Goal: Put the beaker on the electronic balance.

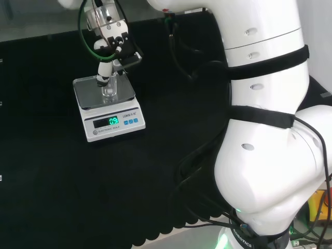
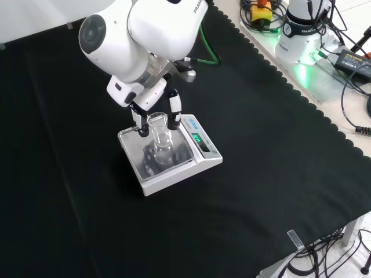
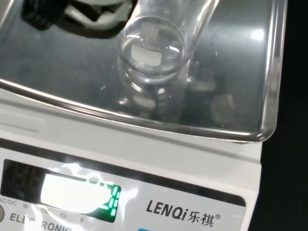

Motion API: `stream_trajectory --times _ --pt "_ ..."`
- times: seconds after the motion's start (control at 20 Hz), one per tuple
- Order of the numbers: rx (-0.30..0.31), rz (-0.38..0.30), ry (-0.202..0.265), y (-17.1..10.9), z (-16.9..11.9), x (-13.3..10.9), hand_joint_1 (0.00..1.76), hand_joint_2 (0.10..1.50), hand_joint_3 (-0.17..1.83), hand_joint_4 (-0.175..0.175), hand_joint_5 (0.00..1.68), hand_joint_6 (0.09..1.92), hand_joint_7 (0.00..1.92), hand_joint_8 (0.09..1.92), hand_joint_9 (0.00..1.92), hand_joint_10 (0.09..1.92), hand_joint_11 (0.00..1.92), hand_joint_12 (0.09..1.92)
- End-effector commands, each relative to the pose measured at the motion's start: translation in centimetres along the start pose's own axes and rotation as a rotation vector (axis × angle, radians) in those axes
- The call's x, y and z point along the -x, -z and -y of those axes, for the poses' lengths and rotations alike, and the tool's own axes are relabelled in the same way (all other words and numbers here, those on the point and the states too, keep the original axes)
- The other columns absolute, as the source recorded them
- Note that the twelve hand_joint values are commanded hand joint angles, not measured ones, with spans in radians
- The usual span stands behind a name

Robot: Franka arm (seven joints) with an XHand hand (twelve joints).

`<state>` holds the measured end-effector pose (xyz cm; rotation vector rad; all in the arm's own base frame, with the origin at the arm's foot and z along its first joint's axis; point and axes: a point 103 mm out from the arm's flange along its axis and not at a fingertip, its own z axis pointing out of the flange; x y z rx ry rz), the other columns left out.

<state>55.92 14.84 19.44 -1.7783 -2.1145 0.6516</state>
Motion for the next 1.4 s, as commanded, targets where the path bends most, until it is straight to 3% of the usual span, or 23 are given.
stream_trajectory --times 0.05,0.3,0.45,0.6,0.85,1.15,1.4 --pt "-0.007 0.014 0.014 -0.2 -0.3 -0.9 0.81 0.7 0.55 -0.13 0.71 0.09 0.87 0.49 1.23 0.09 1.13 0.89" --pt "0.01 0.059 0.017 0.8 0.3 -1.5 0.65 0.67 0.49 -0.105 0.55 0.09 0.56 0.54 0.99 0.09 0.79 1.18" --pt "0.036 0.085 0.021 2.2 1.2 -1.8 0.54 0.65 0.36 -0.111 0.44 0.09 0.35 0.6 0.87 0.09 0.73 1.23" --pt "0.048 0.113 0.017 3.5 1.9 -2.2 0.48 0.64 0.27 -0.111 0.37 0.09 0.26 0.63 0.81 0.09 0.69 1.26" --pt "0.052 0.133 0.016 4.8 3.1 -2.0 0.45 0.65 0.2 -0.112 0.31 0.09 0.17 0.66 0.74 0.09 0.66 1.28" --pt "0.089 0.082 0.013 6.5 4.7 -1.5 0.42 0.66 0.19 -0.112 0.29 0.09 0.17 0.67 0.74 0.09 0.66 1.28" --pt "0.104 0.079 0.006 7.2 5.2 -1.4 0.41 0.68 0.18 -0.111 0.29 0.09 0.18 0.67 0.74 0.09 0.66 1.28"
